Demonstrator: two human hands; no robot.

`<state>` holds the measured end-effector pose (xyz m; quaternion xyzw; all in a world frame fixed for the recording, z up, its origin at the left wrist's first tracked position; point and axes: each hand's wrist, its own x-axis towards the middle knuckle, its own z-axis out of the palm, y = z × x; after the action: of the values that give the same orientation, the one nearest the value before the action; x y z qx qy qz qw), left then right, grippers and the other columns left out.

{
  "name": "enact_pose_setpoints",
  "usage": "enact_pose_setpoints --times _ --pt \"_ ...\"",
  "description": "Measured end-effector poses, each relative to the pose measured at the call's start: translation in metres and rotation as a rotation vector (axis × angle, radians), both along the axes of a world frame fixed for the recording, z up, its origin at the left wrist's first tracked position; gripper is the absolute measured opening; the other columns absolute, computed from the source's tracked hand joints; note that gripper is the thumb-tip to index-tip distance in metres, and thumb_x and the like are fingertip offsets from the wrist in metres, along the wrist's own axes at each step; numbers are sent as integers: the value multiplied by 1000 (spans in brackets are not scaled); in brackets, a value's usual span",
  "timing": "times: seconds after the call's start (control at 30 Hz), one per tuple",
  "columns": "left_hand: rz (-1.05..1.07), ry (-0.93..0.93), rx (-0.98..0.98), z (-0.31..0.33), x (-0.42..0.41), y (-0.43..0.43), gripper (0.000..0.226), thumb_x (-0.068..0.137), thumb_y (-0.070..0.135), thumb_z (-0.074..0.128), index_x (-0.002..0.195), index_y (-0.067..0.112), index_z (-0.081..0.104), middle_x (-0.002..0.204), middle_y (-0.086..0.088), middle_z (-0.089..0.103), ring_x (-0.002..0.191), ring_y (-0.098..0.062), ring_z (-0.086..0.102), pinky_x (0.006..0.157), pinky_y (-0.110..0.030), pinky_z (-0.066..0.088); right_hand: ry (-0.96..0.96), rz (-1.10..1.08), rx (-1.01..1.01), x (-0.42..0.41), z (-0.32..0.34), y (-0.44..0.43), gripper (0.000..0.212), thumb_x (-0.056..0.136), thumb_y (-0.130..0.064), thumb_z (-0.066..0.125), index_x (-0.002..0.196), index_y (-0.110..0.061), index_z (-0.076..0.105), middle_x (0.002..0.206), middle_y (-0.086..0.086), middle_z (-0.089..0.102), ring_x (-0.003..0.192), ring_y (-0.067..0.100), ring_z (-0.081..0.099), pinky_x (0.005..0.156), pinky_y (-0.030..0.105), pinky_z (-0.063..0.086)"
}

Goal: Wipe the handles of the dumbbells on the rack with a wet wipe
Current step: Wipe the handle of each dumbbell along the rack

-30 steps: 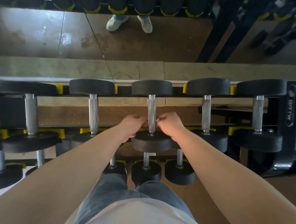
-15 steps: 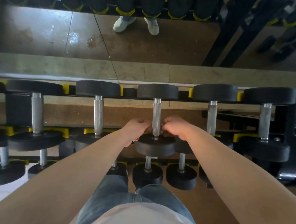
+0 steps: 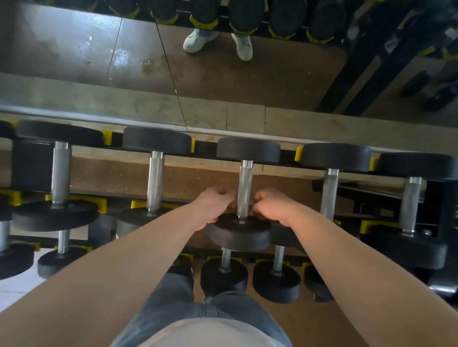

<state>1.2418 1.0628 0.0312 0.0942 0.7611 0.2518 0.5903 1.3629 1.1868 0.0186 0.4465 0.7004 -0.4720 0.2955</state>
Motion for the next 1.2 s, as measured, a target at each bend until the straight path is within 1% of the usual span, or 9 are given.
enact_pose_setpoints --times 0.1,0.17,0.27,0.4,0.5,0.67,0.93,1.03,1.2 --pt "15 9 -15 2 2 0 30 106 36 52 132 24 64 117 0 68 108 -19 57 87 -37 45 289 -640 -101 -13 -2 6 21 98 -3 59 111 -15 70 110 8 72 98 22 71 87 35 59" --pt "28 22 -14 3 4 -1 29 106 34 53 131 24 65 115 0 69 100 -17 57 83 -35 44 441 -817 -77 -18 0 6 23 98 -4 60 112 -19 71 110 4 73 100 21 72 88 34 60" --pt "15 68 -3 4 8 -2 28 105 34 53 126 22 68 114 -2 71 97 -18 60 77 -33 46 403 -529 219 -4 7 -11 19 95 -12 66 100 -30 69 101 -9 70 92 8 68 80 23 54" --pt "-15 129 20 8 14 -2 30 104 29 52 128 20 68 121 -5 69 100 -18 61 77 -32 47 274 -114 284 32 5 -41 11 92 -17 71 94 -28 67 94 -13 65 89 2 63 81 22 53" --pt "-3 151 15 10 19 -4 31 103 28 54 130 21 67 124 -4 68 108 -20 61 88 -35 49 344 -110 345 30 5 -40 12 93 -18 70 97 -29 67 95 -16 63 90 0 61 81 20 52" --pt "40 187 -4 11 23 -6 35 102 30 56 134 23 66 127 -2 69 115 -22 62 94 -36 51 560 -394 462 0 10 -25 12 96 -17 66 106 -24 69 99 -11 66 90 2 63 77 15 49" --pt "172 254 36 14 32 -8 33 104 11 47 120 29 69 121 0 69 102 -15 63 65 -26 47 398 276 367 39 11 -34 20 98 -16 64 116 -19 73 118 -1 71 106 12 66 94 23 51" --pt "269 233 58 20 34 -7 34 102 2 47 110 27 70 114 1 71 105 -17 65 71 -27 52 384 149 379 38 13 -31 18 99 -16 64 114 -20 72 113 -3 70 101 10 66 88 21 51" --pt "184 242 127 32 27 -9 37 102 5 47 116 27 74 109 8 64 112 -16 53 107 -44 50 530 -246 317 25 20 -41 14 97 -18 67 110 -21 72 101 -15 65 89 -2 62 79 14 51"
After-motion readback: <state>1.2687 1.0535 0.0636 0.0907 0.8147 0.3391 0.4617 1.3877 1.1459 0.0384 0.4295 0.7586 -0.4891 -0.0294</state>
